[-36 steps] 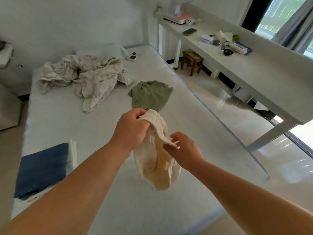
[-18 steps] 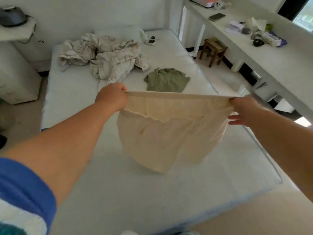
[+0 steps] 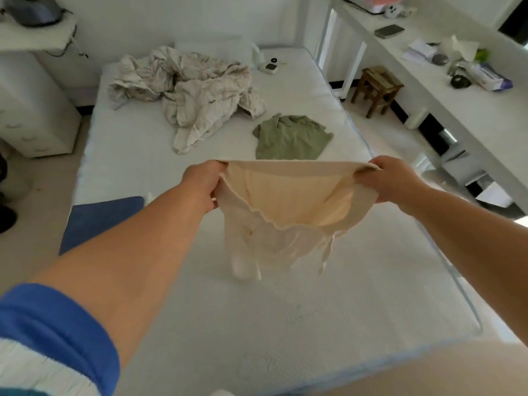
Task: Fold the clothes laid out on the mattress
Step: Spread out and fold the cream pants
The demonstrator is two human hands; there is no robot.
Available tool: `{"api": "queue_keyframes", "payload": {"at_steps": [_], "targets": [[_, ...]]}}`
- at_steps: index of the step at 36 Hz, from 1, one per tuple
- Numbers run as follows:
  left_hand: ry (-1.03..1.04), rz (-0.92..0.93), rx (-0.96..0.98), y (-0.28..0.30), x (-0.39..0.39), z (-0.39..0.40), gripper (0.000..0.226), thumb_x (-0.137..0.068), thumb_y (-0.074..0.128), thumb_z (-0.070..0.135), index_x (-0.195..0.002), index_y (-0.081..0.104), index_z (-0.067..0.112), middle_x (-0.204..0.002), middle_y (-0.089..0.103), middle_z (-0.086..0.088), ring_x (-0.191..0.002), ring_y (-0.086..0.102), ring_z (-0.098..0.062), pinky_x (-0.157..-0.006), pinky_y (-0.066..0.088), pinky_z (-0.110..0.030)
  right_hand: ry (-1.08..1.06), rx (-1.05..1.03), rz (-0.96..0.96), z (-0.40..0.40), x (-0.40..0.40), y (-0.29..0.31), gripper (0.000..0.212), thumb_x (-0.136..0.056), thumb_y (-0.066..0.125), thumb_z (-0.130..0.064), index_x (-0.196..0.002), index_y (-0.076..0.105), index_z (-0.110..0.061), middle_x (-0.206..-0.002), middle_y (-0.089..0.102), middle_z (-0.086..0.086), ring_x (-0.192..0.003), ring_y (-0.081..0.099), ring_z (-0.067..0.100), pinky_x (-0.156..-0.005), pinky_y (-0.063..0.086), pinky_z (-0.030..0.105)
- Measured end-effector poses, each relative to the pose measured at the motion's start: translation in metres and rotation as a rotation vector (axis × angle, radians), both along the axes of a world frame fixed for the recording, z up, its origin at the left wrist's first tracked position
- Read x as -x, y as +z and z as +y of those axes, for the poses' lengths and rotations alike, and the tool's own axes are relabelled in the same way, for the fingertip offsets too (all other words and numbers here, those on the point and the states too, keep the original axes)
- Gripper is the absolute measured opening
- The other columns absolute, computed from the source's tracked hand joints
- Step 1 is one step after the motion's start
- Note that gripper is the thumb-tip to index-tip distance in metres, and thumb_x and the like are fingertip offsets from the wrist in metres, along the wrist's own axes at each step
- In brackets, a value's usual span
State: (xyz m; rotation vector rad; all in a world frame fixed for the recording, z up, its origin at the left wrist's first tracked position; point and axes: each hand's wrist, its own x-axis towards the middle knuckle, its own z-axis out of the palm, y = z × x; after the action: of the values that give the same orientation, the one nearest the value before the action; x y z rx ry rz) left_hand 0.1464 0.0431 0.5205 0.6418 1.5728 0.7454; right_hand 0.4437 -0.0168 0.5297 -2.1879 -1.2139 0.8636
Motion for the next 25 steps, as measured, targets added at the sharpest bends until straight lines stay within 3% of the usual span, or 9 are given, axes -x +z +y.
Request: {"api": "queue_keyframes", "payload": {"at_steps": [3,5,8,14,17,19,21,23,25], "targets": [[-0.114,0.099,-0.061,-0.003,-0.012,0.0,0.024,-0.081,0.063,0.012,-0.105,0.064,0.01,-0.087,0.066,-0.008,-0.076,0.062,-0.023,-0.06,0.049,-0.029,-0.099,0.037,0.098,0.0,-0.007,-0.003,0.025,-0.085,0.063,-0.037,-0.092,0.058,-0.014,-0.087,0.061,0.002,-0.078,0.062,0.018,-0.063,0.056,0.036],[-0.421,0.44,-0.237,-0.009,-0.019,0.0,0.029,-0.08,0.061,0.011,-0.109,0.064,0.009,-0.107,0.064,-0.015,-0.097,0.06,-0.032,-0.071,0.045,-0.032,-0.168,0.005,0.013,-0.002,-0.019,-0.006,0.026,-0.087,0.056,-0.039,-0.091,0.057,-0.013,-0.082,0.06,0.004,-0.074,0.061,0.021,-0.067,0.054,0.039],[-0.829,0.977,-0.485,-0.018,-0.029,-0.007,0.041,-0.077,0.064,0.017,-0.118,0.058,0.019,-0.117,0.047,-0.012,-0.101,0.05,-0.03,-0.077,0.041,-0.033,-0.203,-0.122,-0.262,-0.005,-0.043,-0.005,0.026,-0.089,0.042,-0.033,-0.075,0.053,-0.014,-0.072,0.052,0.004,-0.063,0.049,0.019,-0.056,0.038,0.031],[-0.764,1.4,-0.608,-0.045,-0.056,-0.019,0.042,-0.084,0.061,0.044,-0.114,0.052,0.016,-0.106,0.047,-0.014,-0.096,0.047,-0.033,-0.07,0.041,-0.039,-0.295,-0.228,-0.205,-0.009,-0.104,0.001,0.018,-0.086,0.031,-0.017,-0.073,0.044,-0.019,-0.071,0.043,0.0,-0.065,0.043,0.02,-0.053,0.032,0.028],[-0.658,1.24,-0.296,-0.05,-0.087,-0.025,0.035,-0.086,0.052,0.046,-0.108,0.048,0.018,-0.101,0.051,-0.009,-0.087,0.054,-0.031,-0.07,0.041,-0.035,-0.351,-0.282,-0.108,-0.006,-0.13,0.002,0.023,-0.085,0.031,-0.013,-0.089,0.051,-0.024,-0.083,0.047,-0.004,-0.074,0.044,0.016,-0.057,0.032,0.027],[-0.473,0.836,-0.095,-0.051,-0.119,-0.027,0.024,-0.089,0.045,0.028,-0.102,0.052,0.009,-0.088,0.06,-0.01,-0.07,0.06,-0.028,-0.066,0.05,-0.034,-0.348,-0.26,-0.036,-0.003,-0.149,0.006,0.041,-0.086,0.034,-0.009,-0.11,0.058,-0.031,-0.1,0.05,-0.005,-0.087,0.047,0.017,-0.069,0.037,0.028],[-0.171,0.295,0.042,-0.049,-0.151,-0.028,0.024,-0.094,0.038,0.019,-0.105,0.055,0.005,-0.08,0.062,-0.012,-0.063,0.06,-0.027,-0.063,0.051,-0.035,-0.306,-0.188,0.024,0.0,-0.17,0.009,0.041,-0.083,0.039,-0.003,-0.098,0.066,-0.031,-0.101,0.055,-0.002,-0.09,0.051,0.018,-0.074,0.041,0.028],[0.083,-0.075,0.076,-0.042,-0.178,-0.027,0.025,-0.094,0.037,0.015,-0.108,0.057,0.012,-0.09,0.064,-0.01,-0.077,0.062,-0.028,-0.076,0.051,-0.043,-0.241,-0.117,0.109,0.001,-0.192,0.009,0.037,-0.082,0.044,0.003,-0.083,0.069,-0.024,-0.088,0.06,0.001,-0.083,0.057,0.018,-0.074,0.049,0.03],[0.313,-0.279,0.047,-0.036,-0.201,-0.023,0.025,-0.091,0.037,0.009,-0.097,0.061,0.015,-0.096,0.064,-0.009,-0.085,0.062,-0.028,-0.08,0.05,-0.047,-0.126,0.002,0.191,-0.004,-0.211,0.007,0.027,-0.083,0.052,0.007,-0.088,0.069,-0.013,-0.082,0.062,0.004,-0.075,0.06,0.016,-0.066,0.053,0.029]]}}
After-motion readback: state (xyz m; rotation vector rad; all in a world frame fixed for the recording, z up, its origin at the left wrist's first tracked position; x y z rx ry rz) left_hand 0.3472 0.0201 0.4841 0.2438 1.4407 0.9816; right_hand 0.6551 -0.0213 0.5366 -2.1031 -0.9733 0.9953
